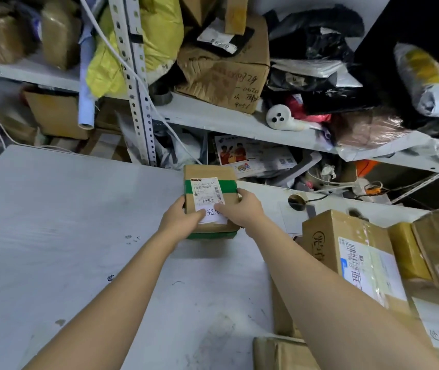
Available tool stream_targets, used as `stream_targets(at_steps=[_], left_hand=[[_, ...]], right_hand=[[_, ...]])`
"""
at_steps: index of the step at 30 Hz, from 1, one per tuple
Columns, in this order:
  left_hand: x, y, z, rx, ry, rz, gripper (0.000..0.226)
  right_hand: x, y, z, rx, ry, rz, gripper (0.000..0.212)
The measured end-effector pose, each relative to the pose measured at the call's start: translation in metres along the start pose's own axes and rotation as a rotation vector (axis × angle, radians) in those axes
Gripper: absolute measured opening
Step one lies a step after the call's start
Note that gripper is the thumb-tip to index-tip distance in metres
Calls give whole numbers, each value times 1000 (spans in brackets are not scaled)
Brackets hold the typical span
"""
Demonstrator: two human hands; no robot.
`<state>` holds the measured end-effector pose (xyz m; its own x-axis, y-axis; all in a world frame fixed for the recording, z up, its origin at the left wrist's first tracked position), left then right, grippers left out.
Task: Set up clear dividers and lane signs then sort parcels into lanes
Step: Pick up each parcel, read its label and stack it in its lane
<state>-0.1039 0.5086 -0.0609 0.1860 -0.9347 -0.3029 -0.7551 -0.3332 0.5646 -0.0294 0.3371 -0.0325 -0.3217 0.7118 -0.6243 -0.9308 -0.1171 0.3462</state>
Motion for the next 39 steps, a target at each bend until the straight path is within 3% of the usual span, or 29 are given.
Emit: stream_targets(at_steps=[3, 8, 15, 18, 23, 29, 31, 39], left_hand=[[-21, 25, -14, 27, 36, -52, 47], [-54, 83, -44, 107, 53, -183, 56], [-65, 199, -100, 290, -3, -271, 58], [-52, 261, -123, 390, -24, -304, 52], [1, 361, -145, 519, -48, -305, 56], [98, 455, -157, 576, -109, -254, 68], [133, 480, -164, 600, -117, -218, 68], [271, 538, -176, 681, -162, -15, 64]], right_hand=[[-7, 15, 26, -95, -6, -10, 71], [-36, 52, 64, -228, -34, -23, 89], [-115, 142, 96, -405, -104, -82, 86], [-159, 194, 92, -454, -146, -92, 69], [-244, 296, 57, -537, -209, -167, 52], [-344, 392, -20, -531, -173, -298, 59], [-373, 412, -47, -502, -148, -335, 46], [-477, 467, -160, -344, -91, -461, 89]])
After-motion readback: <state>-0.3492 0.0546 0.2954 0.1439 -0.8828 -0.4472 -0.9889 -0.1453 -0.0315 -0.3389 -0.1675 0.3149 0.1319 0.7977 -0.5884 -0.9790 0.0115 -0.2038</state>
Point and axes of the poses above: each hand's wrist, its own y-axis away from the middle knuckle, its own x-axis out of the palm, z = x × y, the point moved 6 cm from there along -y, towards the middle knuckle, and after that the axes turned 8 degrees about -x, right-handed, at the moved point
